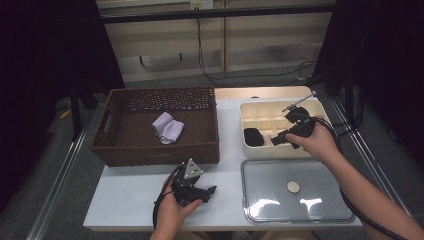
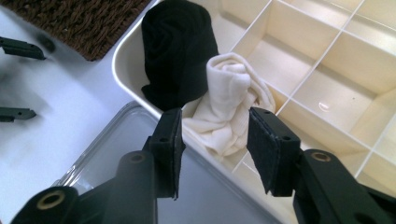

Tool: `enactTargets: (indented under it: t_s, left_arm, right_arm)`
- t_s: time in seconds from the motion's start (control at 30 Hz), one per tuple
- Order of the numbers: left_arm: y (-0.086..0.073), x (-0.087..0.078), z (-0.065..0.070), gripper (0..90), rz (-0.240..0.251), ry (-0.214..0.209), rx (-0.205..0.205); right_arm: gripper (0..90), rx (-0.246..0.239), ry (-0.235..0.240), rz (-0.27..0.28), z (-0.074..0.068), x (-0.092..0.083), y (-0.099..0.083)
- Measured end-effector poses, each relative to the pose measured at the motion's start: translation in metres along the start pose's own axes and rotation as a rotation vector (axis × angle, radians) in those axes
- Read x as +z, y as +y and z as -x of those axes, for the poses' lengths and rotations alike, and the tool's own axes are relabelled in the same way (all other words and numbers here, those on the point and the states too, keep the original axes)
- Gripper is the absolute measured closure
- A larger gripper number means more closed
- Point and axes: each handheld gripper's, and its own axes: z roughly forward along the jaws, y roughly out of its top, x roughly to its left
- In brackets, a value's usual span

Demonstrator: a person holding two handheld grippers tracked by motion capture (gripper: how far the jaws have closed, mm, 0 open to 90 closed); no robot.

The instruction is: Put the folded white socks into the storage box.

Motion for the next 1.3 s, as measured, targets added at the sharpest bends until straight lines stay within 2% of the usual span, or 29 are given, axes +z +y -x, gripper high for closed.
enactTargets:
  t_s: [0.3, 0.63, 0.9, 1.17, 1.3]
  left_arm:
    - [0.000, 0.000, 0.000, 18.3, 0.000, 0.001, 0.000]
    - [0.000, 0.000, 0.000, 18.3, 0.000, 0.001, 0.000]
    - [0.000, 0.000, 0.000, 18.3, -0.001, 0.002, 0.000]
    - [0.000, 0.000, 0.000, 18.2, 0.001, -0.003, -0.003]
    - [0.000, 0.000, 0.000, 18.2, 0.001, -0.003, -0.004]
  right_arm:
    - [47.1, -0.028, 0.021, 0.027, -0.009, -0.008, -0.010]
    - [40.6, -0.073, 0.044, 0.059, -0.026, -0.009, -0.022]
    - [37.0, -0.121, 0.075, 0.083, -0.042, 0.000, -0.036]
    - [32.1, -0.170, 0.073, 0.100, -0.052, 0.011, -0.047]
    - [31.2, -0.171, 0.080, 0.109, -0.055, 0.020, -0.055]
